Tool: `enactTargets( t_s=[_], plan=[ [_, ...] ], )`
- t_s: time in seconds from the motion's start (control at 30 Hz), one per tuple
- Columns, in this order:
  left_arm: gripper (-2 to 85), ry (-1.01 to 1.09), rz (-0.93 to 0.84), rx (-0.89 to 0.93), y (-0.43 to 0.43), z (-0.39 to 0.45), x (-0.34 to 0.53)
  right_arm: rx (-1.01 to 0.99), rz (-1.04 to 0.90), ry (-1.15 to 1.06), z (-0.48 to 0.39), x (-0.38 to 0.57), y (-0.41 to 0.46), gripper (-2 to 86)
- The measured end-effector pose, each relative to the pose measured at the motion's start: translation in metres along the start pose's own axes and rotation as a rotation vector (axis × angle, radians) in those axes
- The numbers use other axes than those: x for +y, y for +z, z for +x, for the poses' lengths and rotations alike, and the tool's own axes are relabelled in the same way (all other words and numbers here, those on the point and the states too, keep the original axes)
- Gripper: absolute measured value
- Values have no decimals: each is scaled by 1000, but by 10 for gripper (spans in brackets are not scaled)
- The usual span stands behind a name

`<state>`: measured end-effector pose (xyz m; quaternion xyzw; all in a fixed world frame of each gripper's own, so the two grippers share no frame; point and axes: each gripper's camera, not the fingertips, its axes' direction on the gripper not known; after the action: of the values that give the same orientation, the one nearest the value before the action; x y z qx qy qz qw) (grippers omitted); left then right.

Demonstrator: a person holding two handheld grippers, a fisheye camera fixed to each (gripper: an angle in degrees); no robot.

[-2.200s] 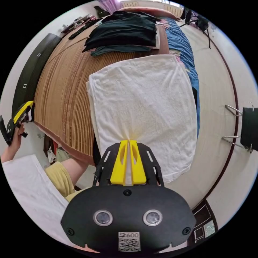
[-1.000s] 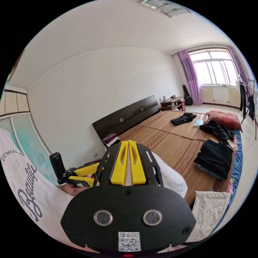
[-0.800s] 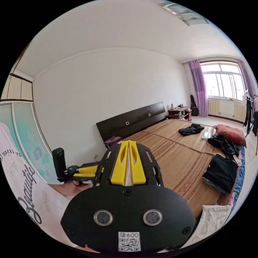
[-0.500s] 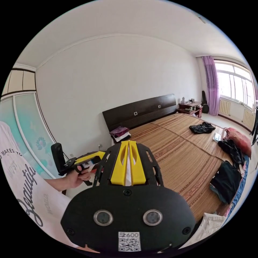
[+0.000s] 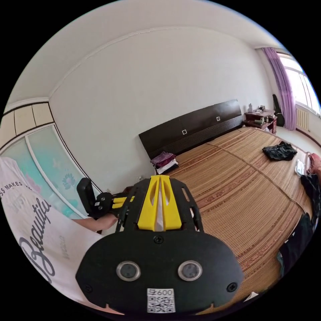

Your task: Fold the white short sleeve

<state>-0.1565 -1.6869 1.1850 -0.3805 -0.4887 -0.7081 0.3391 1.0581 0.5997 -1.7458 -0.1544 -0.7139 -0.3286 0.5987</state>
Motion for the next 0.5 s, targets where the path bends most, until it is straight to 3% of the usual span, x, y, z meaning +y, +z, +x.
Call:
enactTargets(
  t_s=[0.13,0.27,0.37,0.5],
  plan=[
    [10,-87,11,-66,-33,53,0,10,7,-26,87,18,37,-8],
    [8,53,-34,-96,-74,140,-13,27,2,-120,159,39,90,-8],
    [7,174,-22,-202,-106,206,-24,-69,-29,-173,203,44,142,-8],
    [7,202,108,-262,-138,276,-60,-244,137,-110,277,51,212,-7]
  ],
)
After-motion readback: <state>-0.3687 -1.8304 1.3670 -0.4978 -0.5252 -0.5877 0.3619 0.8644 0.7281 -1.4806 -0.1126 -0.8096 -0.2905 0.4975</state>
